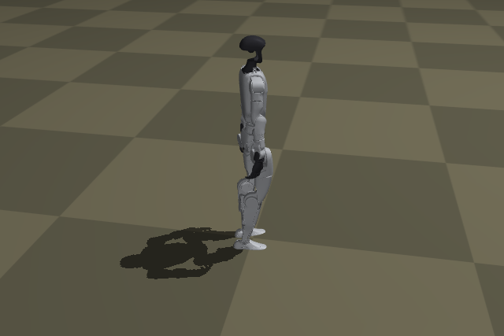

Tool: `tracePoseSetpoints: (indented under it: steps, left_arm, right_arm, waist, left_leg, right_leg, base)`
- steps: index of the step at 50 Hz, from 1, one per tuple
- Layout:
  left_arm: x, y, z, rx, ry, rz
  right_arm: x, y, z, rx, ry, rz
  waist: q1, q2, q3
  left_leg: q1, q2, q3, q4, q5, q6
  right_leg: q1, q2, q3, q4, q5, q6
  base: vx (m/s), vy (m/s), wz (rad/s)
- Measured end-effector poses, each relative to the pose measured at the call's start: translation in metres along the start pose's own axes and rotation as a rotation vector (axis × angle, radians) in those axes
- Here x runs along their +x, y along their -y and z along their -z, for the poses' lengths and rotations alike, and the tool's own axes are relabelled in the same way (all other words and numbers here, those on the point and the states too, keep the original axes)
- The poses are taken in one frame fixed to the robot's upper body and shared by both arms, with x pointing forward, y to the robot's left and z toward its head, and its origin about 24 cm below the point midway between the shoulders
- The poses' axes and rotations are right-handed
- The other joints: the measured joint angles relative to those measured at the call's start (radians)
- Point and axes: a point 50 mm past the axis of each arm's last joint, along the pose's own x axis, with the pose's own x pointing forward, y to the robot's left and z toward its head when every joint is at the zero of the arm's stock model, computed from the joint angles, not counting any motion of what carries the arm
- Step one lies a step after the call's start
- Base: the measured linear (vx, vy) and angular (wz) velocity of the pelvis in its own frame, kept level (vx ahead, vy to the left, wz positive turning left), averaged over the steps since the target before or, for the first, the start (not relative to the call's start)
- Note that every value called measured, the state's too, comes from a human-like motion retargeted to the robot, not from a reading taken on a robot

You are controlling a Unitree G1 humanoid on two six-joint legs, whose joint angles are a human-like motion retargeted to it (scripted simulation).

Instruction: In place motions

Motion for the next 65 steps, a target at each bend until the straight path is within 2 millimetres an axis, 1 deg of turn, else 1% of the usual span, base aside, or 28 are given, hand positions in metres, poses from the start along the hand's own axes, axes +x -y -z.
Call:
tracePoseSetpoints:
  steps: [33,43,50,52,55,59,65]
  left_arm:
    - [0.0,0.0,0.001,0.004,-0.003,0.0]
    - [0.0,0.001,-0.002,0.013,0.002,0.019]
    - [0.0,0.005,-0.005,0.03,-0.011,0.044]
    - [-0.001,0.007,-0.007,0.046,-0.017,0.046]
    - [-0.001,0.011,-0.012,0.084,-0.019,0.046]
    - [-0.001,0.013,-0.021,0.178,-0.012,0.028]
    - [-0.002,0.011,-0.032,0.338,-0.006,-0.008]
  right_arm:
    - [0.0,-0.001,-0.001,-0.003,0.001,-0.005]
    - [0.0,0.001,-0.001,-0.004,0.001,-0.005]
    - [-0.001,0.002,0.0,-0.014,-0.02,-0.018]
    - [-0.001,0.002,0.0,-0.024,-0.032,-0.024]
    - [-0.001,0.001,0.0,-0.045,-0.05,-0.032]
    - [-0.001,0.0,-0.003,-0.089,-0.068,-0.043]
    - [0.0,-0.005,-0.009,-0.158,-0.064,-0.066]
  waist:
    - [0.004,-0.004,-0.001]
    - [0.007,-0.008,0.003]
    - [0.011,-0.011,0.008]
    - [0.014,-0.012,0.013]
    - [0.017,-0.004,0.025]
    - [0.025,0.002,0.036]
    - [0.046,-0.002,0.039]
  left_leg:
    - [0.0,0.0,-0.005,0.002,0.002,-0.002]
    - [-0.005,-0.001,-0.014,0.003,0.006,-0.002]
    - [-0.01,-0.002,-0.024,0.005,0.011,-0.002]
    - [-0.009,-0.004,-0.028,0.005,0.013,0.0]
    - [-0.001,-0.022,-0.038,-0.002,0.018,0.03]
    - [0.004,-0.044,-0.051,-0.006,0.027,0.062]
    - [-0.005,-0.05,-0.073,0.002,0.036,0.064]
  right_leg:
    - [0.003,-0.001,-0.004,0.0,0.0,-0.002]
    - [0.002,-0.002,-0.012,0.002,-0.001,-0.001]
    - [0.0,-0.004,-0.021,0.009,-0.007,0.0]
    - [0.0,-0.004,-0.026,0.015,-0.011,-0.001]
    - [0.003,0.01,-0.039,0.023,-0.02,-0.004]
    - [0.009,0.023,-0.053,0.033,-0.032,-0.007]
    - [0.016,0.023,-0.065,0.047,-0.05,-0.007]
  base:
    - [0.0,0.0,0.0]
    - [0.0,0.0,0.0]
    - [0.0,0.0,0.0]
    - [0.0,0.0,0.0]
    - [-0.03,-0.01,0.13]
    - [-0.03,-0.03,0.21]
    - [-0.02,-0.02,0.2]
